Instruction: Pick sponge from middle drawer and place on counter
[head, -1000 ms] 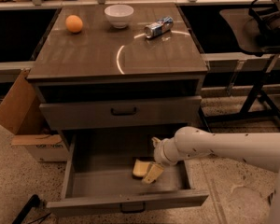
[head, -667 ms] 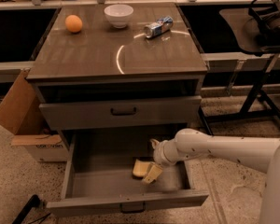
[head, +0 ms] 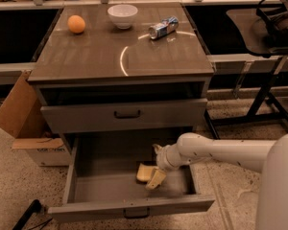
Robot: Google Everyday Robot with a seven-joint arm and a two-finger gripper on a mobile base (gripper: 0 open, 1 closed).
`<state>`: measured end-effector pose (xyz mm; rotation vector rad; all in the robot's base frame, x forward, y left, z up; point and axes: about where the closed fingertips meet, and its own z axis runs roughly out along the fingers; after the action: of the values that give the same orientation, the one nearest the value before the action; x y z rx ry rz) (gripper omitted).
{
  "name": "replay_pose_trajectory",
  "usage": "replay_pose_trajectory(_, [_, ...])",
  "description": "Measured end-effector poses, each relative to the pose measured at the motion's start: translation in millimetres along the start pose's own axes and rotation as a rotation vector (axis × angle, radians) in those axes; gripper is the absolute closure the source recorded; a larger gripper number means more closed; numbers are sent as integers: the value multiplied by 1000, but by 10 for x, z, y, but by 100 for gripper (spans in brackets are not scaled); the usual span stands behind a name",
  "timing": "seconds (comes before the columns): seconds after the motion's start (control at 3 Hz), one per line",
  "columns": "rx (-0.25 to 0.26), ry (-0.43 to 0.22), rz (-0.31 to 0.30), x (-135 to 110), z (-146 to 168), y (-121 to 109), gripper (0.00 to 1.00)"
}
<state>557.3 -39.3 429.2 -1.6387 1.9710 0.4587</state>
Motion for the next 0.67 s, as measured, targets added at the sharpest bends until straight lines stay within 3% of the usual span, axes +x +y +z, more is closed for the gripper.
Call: replay_pose_trajectory(0.67, [-21,34,-53,205,336,-48,0])
